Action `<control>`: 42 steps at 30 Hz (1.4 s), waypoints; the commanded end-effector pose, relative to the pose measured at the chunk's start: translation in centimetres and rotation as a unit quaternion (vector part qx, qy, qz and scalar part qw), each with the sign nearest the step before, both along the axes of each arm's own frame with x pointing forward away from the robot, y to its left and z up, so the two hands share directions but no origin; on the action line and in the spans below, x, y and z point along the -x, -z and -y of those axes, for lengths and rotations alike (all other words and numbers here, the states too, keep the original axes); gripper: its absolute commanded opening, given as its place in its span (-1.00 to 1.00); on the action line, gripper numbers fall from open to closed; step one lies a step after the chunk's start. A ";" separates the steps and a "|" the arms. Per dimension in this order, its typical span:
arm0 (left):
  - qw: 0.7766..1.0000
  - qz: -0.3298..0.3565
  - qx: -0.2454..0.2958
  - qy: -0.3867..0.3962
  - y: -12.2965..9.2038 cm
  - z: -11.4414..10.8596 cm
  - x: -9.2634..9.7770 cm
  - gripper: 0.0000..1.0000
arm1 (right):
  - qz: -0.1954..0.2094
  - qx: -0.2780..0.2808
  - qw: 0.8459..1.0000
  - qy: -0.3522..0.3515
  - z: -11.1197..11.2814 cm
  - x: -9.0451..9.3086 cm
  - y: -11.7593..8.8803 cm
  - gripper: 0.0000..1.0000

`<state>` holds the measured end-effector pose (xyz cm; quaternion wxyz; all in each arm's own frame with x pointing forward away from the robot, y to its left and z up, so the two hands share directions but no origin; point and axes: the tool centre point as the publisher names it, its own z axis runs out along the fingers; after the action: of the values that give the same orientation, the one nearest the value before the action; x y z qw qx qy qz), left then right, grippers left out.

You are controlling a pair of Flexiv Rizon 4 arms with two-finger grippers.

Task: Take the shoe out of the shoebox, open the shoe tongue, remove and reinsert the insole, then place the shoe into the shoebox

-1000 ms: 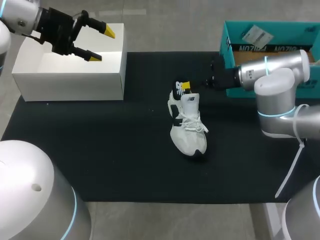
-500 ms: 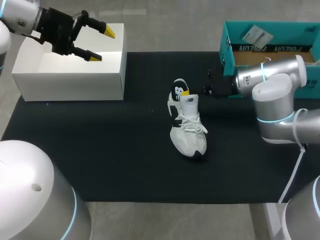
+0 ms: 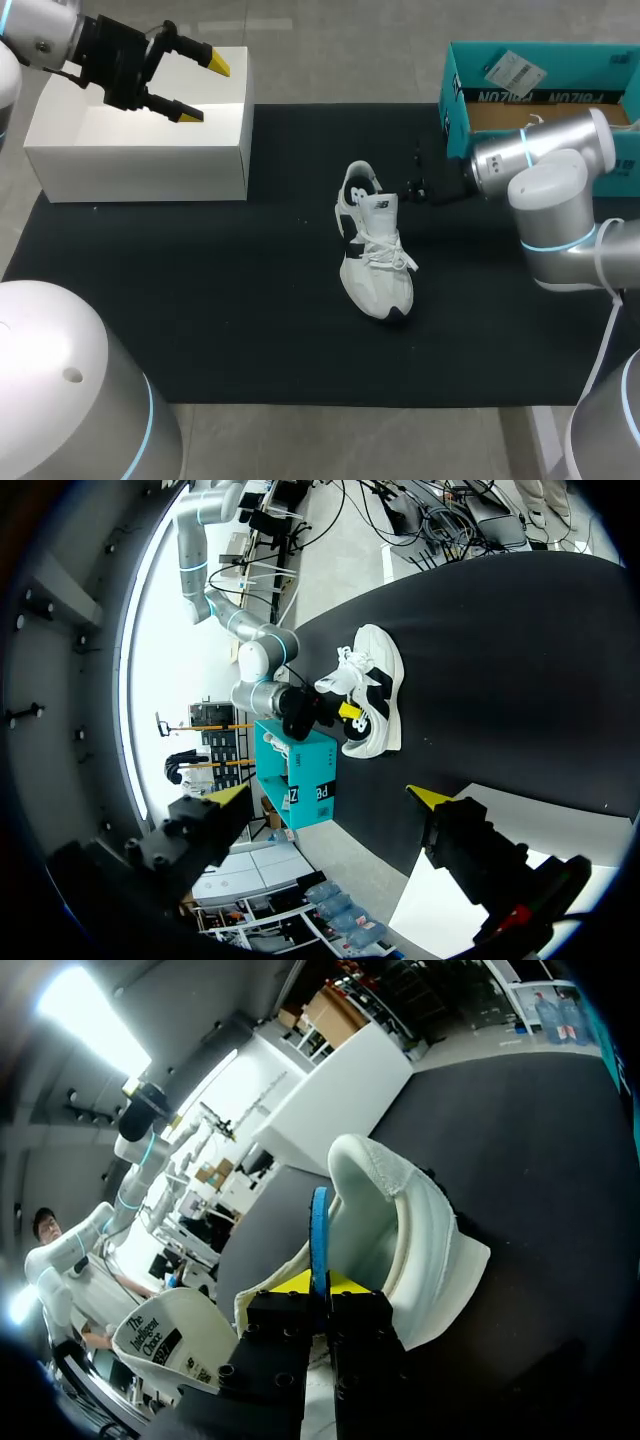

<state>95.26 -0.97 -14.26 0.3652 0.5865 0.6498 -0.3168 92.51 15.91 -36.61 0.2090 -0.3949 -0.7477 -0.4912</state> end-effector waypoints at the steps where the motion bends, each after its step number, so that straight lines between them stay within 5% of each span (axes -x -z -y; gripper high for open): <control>1: 1.000 -0.001 -0.002 0.001 0.0 0.0 -0.1 1.00 | 0.004 0.012 1.000 -0.009 -0.2 -0.6 -0.7 -0.17; 11: 1.000 -0.001 -0.002 0.001 0.0 0.0 -0.1 1.00 | 0.021 0.027 0.999 -0.011 0.1 -1.5 -2.0 -0.40; 14: 1.000 -0.001 -0.002 0.001 0.0 0.0 -0.1 1.00 | 0.020 0.029 0.999 -0.008 0.0 -1.5 -2.0 -1.00; 29: 1.000 -0.001 -0.002 0.001 0.0 0.0 -0.1 1.00 | -0.007 0.043 0.999 -0.009 -0.4 -0.2 -1.0 -1.00; 32: 1.000 -0.001 -0.002 0.001 0.0 0.0 -0.1 1.00 | 0.000 0.049 0.999 -0.004 -0.2 -0.3 -1.7 1.00; 42: 1.000 -0.001 -0.002 0.001 0.0 0.0 -0.1 1.00 | 0.018 0.065 0.998 -0.015 -0.5 -0.9 -3.3 1.00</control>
<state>95.26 -0.97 -14.25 0.3652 0.5865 0.6498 -0.3167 93.30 16.37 -33.82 0.1772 -0.3869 -0.7842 -0.4516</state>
